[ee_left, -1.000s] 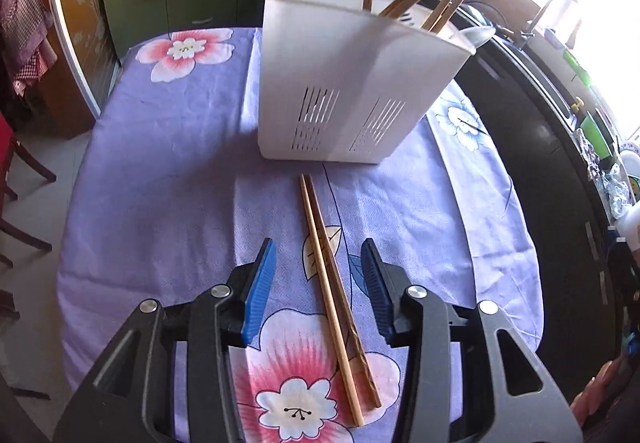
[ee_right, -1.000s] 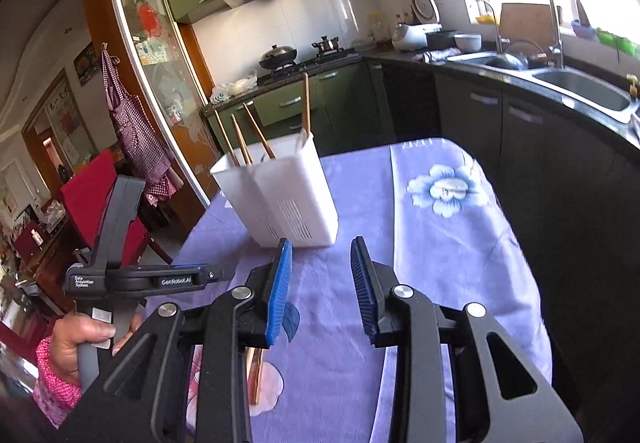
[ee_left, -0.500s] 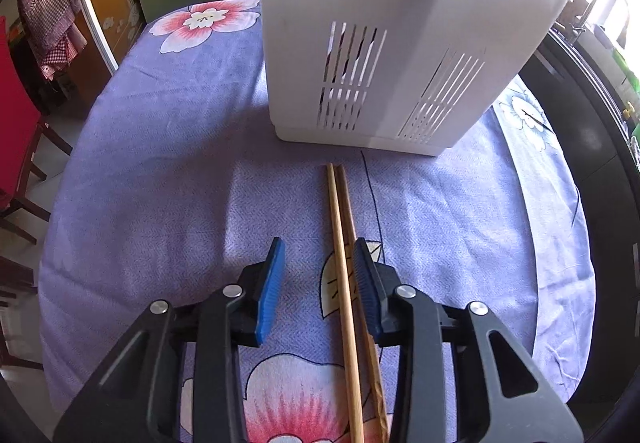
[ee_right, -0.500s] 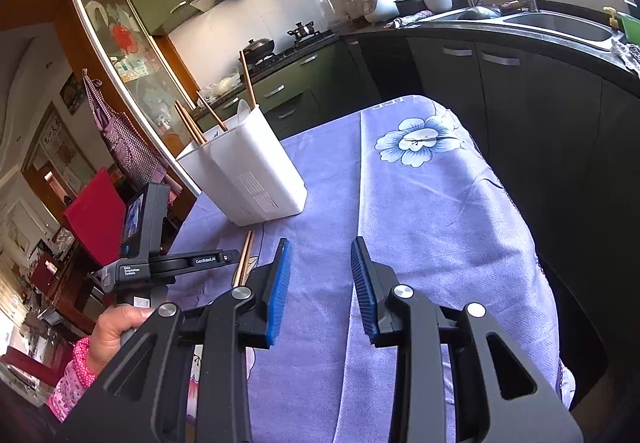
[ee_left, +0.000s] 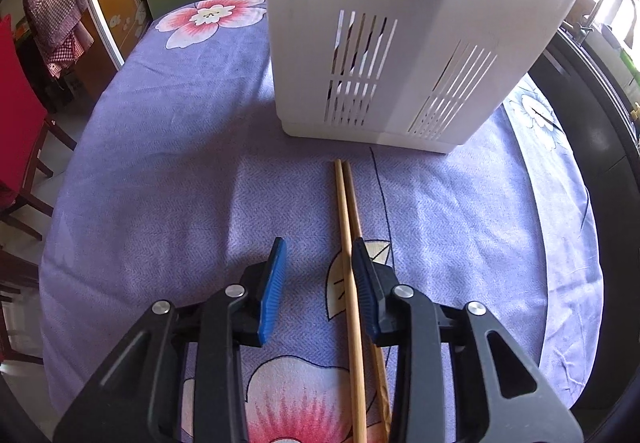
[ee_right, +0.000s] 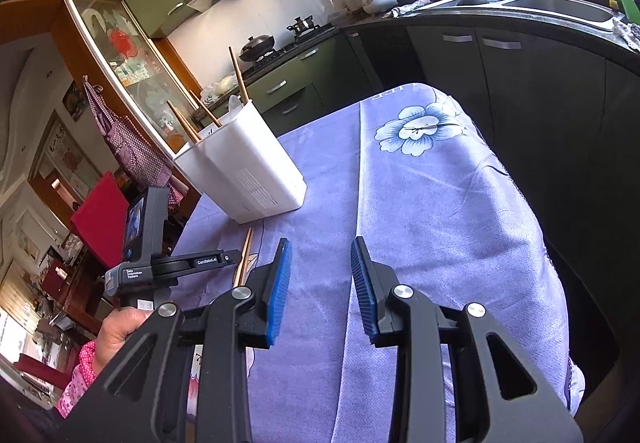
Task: Organize utensils
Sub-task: 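Move both open grippers back toward the last two chopsticks on the cloth, then close the left gripper on one wooden chopstick while the right gripper closes on the other, then lift both held chopsticks upright and carry them toward the white caddy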
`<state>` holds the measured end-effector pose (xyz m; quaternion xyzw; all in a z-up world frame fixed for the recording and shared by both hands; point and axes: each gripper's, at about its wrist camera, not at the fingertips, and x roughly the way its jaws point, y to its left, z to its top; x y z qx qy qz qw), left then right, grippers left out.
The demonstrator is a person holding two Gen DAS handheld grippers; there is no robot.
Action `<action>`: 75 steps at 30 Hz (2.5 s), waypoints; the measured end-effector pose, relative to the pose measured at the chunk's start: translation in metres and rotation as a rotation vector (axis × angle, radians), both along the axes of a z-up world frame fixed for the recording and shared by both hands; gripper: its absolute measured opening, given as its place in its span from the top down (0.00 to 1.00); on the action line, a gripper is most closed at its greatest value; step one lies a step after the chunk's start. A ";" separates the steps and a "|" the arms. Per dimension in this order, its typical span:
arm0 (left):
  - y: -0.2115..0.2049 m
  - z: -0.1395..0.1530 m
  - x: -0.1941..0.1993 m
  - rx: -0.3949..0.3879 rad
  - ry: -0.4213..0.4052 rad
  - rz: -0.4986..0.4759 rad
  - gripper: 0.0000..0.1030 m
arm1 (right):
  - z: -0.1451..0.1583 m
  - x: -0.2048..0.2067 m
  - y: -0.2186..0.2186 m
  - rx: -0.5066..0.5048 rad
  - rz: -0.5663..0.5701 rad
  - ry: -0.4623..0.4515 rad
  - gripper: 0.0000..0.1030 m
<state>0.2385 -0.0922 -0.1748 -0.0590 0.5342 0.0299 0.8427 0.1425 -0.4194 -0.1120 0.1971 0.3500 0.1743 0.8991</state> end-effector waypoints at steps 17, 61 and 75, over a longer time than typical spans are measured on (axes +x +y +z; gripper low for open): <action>-0.011 -0.001 -0.001 0.013 -0.011 -0.017 0.94 | -0.004 0.003 0.001 0.010 0.002 0.006 0.58; 0.093 0.120 -0.128 -0.097 -0.451 -0.061 0.94 | -0.085 0.118 0.259 -0.542 0.251 0.158 0.77; 0.092 0.113 -0.123 -0.117 -0.407 -0.075 0.94 | -0.056 0.103 0.227 -0.386 0.228 0.128 0.94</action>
